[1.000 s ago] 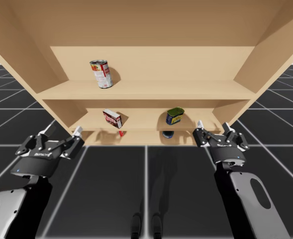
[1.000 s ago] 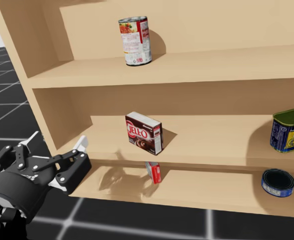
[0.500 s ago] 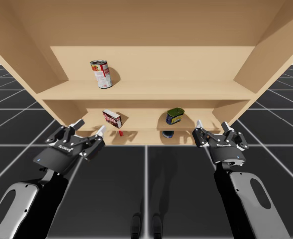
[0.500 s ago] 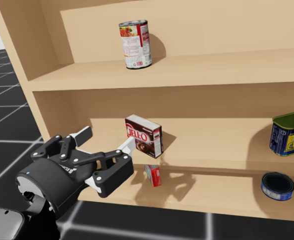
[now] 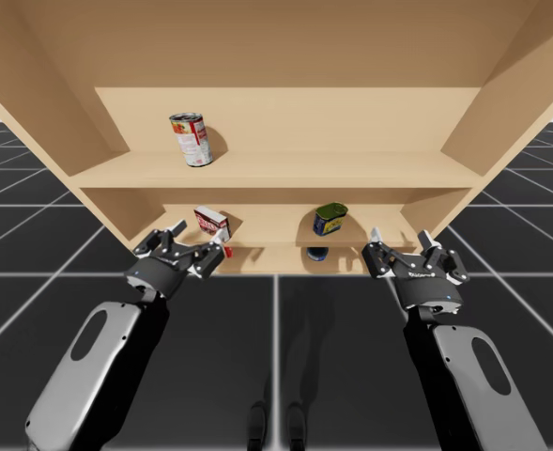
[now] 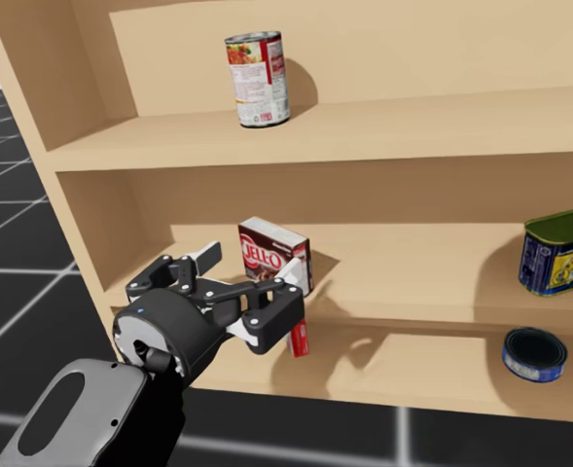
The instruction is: Find the pudding box on the shelf and bring it to me.
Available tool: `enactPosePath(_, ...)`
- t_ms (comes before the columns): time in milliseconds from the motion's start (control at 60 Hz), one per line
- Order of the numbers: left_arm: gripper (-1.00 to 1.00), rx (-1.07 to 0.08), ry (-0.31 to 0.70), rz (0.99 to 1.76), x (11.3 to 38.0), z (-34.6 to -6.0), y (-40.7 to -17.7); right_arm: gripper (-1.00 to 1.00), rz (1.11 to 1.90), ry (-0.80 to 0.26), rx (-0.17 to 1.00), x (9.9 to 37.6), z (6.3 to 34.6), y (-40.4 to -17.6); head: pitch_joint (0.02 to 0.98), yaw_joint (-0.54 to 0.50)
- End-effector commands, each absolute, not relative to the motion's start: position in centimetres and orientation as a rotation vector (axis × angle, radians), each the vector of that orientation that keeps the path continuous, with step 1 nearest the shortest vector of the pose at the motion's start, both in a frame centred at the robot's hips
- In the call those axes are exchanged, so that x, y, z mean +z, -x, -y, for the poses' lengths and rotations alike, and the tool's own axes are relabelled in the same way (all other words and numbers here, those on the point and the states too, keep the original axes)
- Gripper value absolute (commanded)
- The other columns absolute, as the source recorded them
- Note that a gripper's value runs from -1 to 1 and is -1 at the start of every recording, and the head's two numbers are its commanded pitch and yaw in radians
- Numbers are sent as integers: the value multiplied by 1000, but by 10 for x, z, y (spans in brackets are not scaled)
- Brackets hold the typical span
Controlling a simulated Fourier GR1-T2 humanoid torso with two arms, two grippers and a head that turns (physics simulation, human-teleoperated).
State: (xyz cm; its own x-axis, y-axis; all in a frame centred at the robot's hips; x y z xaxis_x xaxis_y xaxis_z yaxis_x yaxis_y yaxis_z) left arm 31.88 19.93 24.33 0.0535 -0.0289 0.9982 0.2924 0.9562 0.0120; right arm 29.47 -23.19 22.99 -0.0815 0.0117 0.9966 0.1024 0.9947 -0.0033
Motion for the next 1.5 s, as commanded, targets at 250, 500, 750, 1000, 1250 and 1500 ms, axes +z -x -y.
enactPosePath(250, -1000, -226, 205, 1467, 237, -196, -358, -1000, 1655, 91, -77, 230, 234, -295, 546, 236)
enactPosePath(500, -1000, -213, 203, 1445, 232, -190, -372, -1000, 1657, 90, -78, 230, 236, -295, 550, 234)
enactPosePath(750, -1000, -208, 195, 1438, 229, -180, -378, -1000, 1658, 88, -77, 231, 236, -295, 552, 235)
enactPosePath(1000, 911, -195, 192, 1443, 227, -179, -380, -1000, 1660, 87, -77, 231, 236, -295, 550, 236)
enactPosePath(1250, 1000, -216, 206, 1464, 241, -181, -366, -1000, 1661, 89, -77, 231, 237, -296, 543, 237)
enactPosePath(1500, 1000, -257, 189, 1461, 254, -195, -327, -1000, 1661, 93, -75, 231, 237, -296, 535, 236)
